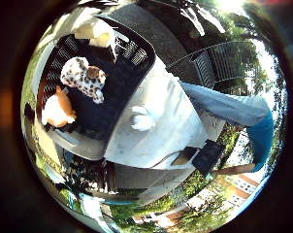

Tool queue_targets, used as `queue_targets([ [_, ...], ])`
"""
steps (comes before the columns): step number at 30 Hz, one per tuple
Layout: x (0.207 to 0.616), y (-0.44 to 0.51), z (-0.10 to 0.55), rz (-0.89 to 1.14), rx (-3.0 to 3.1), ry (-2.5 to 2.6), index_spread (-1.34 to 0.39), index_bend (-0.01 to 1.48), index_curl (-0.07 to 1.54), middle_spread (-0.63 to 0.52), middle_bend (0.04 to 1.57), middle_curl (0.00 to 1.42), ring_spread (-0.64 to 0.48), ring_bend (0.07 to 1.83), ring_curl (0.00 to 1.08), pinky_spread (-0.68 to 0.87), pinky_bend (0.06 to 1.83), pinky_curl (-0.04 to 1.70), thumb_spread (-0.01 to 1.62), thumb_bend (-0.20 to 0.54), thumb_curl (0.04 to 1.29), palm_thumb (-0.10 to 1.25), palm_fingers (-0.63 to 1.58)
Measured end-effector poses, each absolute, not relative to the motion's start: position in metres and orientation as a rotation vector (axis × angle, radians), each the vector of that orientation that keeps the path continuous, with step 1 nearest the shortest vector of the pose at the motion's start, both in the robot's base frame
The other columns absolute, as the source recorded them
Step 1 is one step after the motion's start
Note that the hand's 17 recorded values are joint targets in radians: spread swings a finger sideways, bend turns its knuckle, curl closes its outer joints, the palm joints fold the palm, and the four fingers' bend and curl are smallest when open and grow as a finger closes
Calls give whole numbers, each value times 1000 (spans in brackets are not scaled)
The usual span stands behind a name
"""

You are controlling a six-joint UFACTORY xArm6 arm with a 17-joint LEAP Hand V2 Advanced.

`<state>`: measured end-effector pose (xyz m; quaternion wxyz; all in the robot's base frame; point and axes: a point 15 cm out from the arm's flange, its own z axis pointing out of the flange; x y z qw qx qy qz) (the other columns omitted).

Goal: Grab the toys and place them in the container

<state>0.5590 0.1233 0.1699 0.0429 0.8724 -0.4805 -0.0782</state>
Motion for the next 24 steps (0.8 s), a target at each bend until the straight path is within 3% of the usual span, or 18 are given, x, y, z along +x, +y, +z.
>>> queue_targets([
  [11, 572, -39, 191, -103, 2525, -1548, -381, 180, 333, 42, 176, 337, 294, 474, 314, 513, 738, 434, 1080, -34, 494, 739, 29],
  [24, 579, -139, 57, -95, 2453, -1422, -308, 180, 309, 27, 166, 320, 278, 425, 307, 502, 680, 360, 1092, -28, 465, 754, 70],
])
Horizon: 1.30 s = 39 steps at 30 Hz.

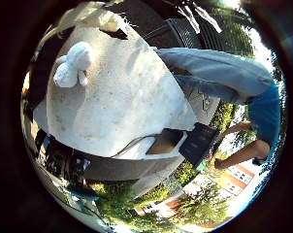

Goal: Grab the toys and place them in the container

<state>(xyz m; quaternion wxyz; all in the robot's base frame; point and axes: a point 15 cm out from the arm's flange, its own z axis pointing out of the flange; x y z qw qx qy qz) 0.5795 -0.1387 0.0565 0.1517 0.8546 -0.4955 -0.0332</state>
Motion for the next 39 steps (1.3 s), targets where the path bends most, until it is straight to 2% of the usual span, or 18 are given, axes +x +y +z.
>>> queue_targets([
  [12, 582, -118, -52, -75, 2520, -1175, -303, 173, 294, 20, 165, 311, 264, 403, 310, 487, 677, 322, 1085, -29, 449, 745, 93],
  [19, 581, -102, -84, -50, 2540, -1065, -296, 189, 290, 15, 159, 304, 263, 400, 311, 488, 697, 306, 1062, -27, 442, 764, 104],
  [21, 583, -99, -86, -40, 2546, -1054, -267, 216, 303, 1, 177, 305, 261, 405, 307, 488, 679, 290, 1055, -26, 441, 775, 188],
  [24, 584, -99, -86, -38, 2548, -1055, -260, 233, 311, -46, 231, 329, 249, 475, 316, 492, 653, 260, 1045, -25, 440, 791, 424],
  [26, 586, -99, -86, -28, 2554, -1058, -293, 181, 303, -85, 365, 381, 175, 637, 362, 455, 670, 254, 1040, -24, 439, 805, 709],
  [27, 589, -99, -86, -15, 2562, -1057, -302, 148, 293, -95, 404, 398, 164, 688, 379, 446, 677, 258, 1037, -25, 439, 809, 746],
  [29, 595, -102, -85, 16, 2581, -1069, -357, 101, 265, -133, 604, 493, 129, 952, 485, 423, 655, 270, 1032, -25, 438, 822, 823],
  [32, 596, -114, -83, 19, 2578, -1105, -452, 165, 236, -184, 805, 617, 61, 1187, 611, 409, 760, 321, 1024, -25, 443, 842, 859],
  [35, 597, -133, -72, 29, 2564, -1169, -545, 242, 239, -211, 907, 699, 17, 1262, 663, 400, 970, 396, 1015, -24, 451, 858, 1017],
  [39, 608, -141, -40, 57, 2566, -1267, -685, 330, 253, -236, 1032, 813, -38, 1281, 723, 346, 1254, 539, 999, -13, 481, 912, 1058],
])
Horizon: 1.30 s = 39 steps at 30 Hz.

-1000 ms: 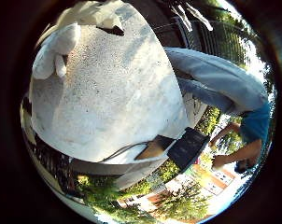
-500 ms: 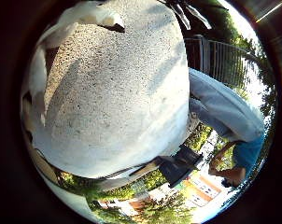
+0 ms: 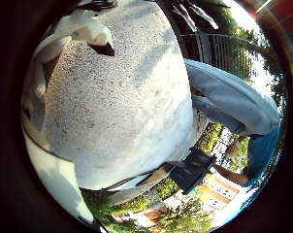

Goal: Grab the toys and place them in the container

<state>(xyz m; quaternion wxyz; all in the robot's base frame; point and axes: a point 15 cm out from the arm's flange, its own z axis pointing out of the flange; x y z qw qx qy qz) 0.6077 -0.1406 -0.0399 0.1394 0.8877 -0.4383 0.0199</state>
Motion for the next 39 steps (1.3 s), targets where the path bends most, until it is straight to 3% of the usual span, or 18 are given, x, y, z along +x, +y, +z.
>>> queue_targets([
  [5, 584, -143, -10, -82, 2508, -1338, -840, 475, 306, -239, 1125, 911, -86, 1307, 777, 267, 1414, 665, 1051, 6, 542, 1021, 1024],
  [14, 523, -118, 109, -429, 2436, -1460, -1011, 618, 418, -238, 1189, 999, -119, 1375, 834, 201, 1508, 759, 1106, -13, 599, 1035, 930],
  [24, 489, -36, 260, -461, 2564, -1432, -1154, 676, 630, -230, 1260, 1064, -133, 1455, 876, 160, 1586, 830, 1136, -15, 642, 1015, 823],
  [33, 484, 96, 264, -448, 2661, -1283, -1231, 645, 865, -221, 1320, 1087, -138, 1515, 890, 134, 1624, 873, 1158, -32, 653, 943, 726],
  [39, 498, 144, 193, -481, 2629, -1307, -1190, 571, 989, -189, 1259, 1030, -73, 1506, 833, 158, 1518, 878, 1197, -20, 627, 897, 601],
])
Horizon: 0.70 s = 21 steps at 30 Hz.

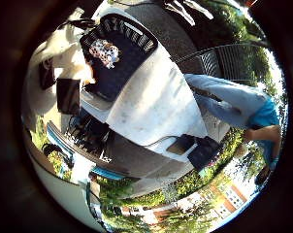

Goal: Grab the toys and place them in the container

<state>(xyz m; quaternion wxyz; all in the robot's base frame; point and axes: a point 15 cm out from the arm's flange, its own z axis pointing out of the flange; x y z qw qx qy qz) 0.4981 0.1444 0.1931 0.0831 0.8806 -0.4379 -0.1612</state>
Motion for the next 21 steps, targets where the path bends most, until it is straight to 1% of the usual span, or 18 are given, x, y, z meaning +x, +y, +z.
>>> queue_targets([
  [1, 501, 150, 182, -474, 2619, -1326, -1158, 554, 1004, -173, 1204, 995, -44, 1457, 804, 176, 1492, 859, 1202, -22, 618, 892, 583],
  [2, 503, 157, 170, -469, 2607, -1338, -1116, 560, 1021, -162, 1108, 953, -22, 1383, 775, 193, 1443, 846, 1206, -24, 612, 884, 484],
  [3, 503, 162, 157, -476, 2594, -1341, -1090, 551, 1027, -155, 1057, 933, -14, 1368, 771, 200, 1426, 850, 1203, -24, 608, 883, 425],
  [4, 501, 167, 145, -485, 2581, -1331, -1009, 502, 1032, -138, 923, 886, 19, 1290, 757, 226, 1362, 852, 1202, -25, 601, 876, 144],
  [5, 497, 173, 134, -497, 2567, -1318, -938, 468, 1025, -117, 828, 833, 64, 1207, 728, 257, 1296, 834, 1198, -25, 595, 872, -19],
  [7, 493, 178, 120, -508, 2546, -1312, -803, 380, 977, -71, 640, 716, 140, 1010, 608, 315, 1175, 739, 1190, -25, 585, 865, -168],
  [10, 494, 183, 112, -494, 2535, -1333, -638, 236, 864, -2, 411, 580, 227, 772, 475, 381, 1029, 634, 1168, -29, 570, 856, -221],
  [12, 496, 181, 110, -478, 2530, -1338, -585, 148, 775, 50, 284, 514, 270, 659, 417, 415, 956, 584, 1148, -28, 564, 853, -226],
  [16, 503, 169, 113, -473, 2527, -1373, -522, 97, 630, 103, 163, 439, 310, 545, 360, 457, 868, 518, 1119, -28, 553, 848, -182],
  [21, 513, 140, 147, -450, 2536, -1438, -474, 119, 501, 131, 135, 372, 330, 475, 328, 492, 790, 455, 1104, -26, 539, 850, -139],
])
